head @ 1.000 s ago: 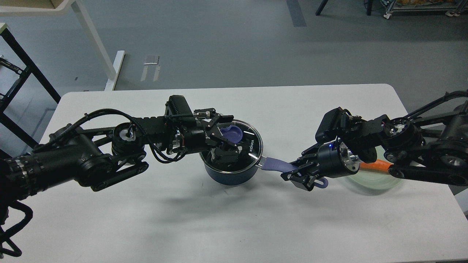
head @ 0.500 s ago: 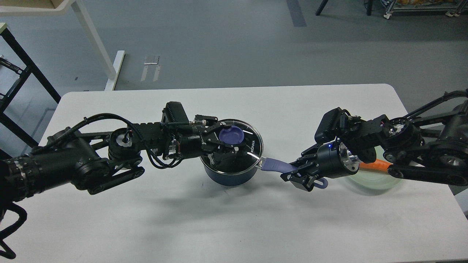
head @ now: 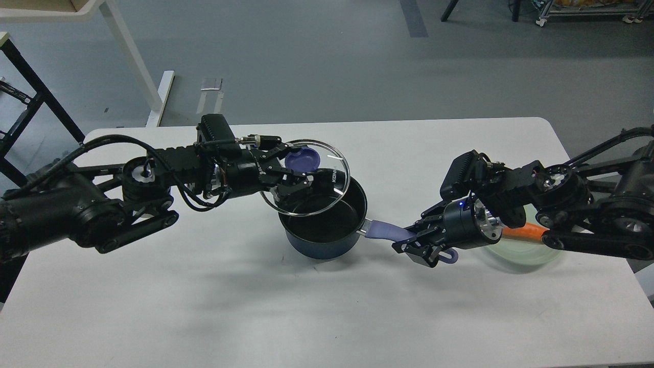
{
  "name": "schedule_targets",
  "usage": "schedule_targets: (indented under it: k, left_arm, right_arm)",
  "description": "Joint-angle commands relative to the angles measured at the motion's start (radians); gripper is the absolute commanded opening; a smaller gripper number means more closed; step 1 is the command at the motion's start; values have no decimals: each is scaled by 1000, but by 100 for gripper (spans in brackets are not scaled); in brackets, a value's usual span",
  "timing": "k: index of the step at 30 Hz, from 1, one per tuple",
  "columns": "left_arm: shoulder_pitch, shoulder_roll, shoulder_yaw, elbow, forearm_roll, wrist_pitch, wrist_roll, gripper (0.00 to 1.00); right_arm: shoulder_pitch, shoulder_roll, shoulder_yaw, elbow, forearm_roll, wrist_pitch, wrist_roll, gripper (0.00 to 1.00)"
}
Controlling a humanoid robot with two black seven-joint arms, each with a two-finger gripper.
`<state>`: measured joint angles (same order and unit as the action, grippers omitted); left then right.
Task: Open pot lid
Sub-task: 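Lift the glass lid off the pot with the left gripper, then move the lid away from the pot and lower it onto the table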
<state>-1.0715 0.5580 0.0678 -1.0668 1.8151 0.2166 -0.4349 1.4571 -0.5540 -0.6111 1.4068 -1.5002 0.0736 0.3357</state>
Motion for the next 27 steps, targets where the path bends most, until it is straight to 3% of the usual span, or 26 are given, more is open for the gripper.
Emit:
schedule_targets:
  k: [1, 4, 10, 20, 27]
  left_arm:
    - [1, 83, 7, -1, -3, 0, -33, 43]
    - [16, 161, 9, 1, -14, 0, -54, 43]
    - [122, 241, 9, 62, -72, 1, -54, 43]
    - [289, 227, 9, 231, -125, 69, -54, 44]
    - [305, 168, 9, 291, -125, 76, -54, 45]
  right_arm:
    - [0, -1, 1, 0, 0, 0, 0, 24]
    - [-1, -1, 1, 1, 0, 0, 0, 24]
    - [-3, -1, 1, 0, 0, 0, 0, 24]
    - [-11, -4, 2, -8, 2, 0, 0, 24]
    - [-15, -4, 2, -9, 2, 0, 0, 24]
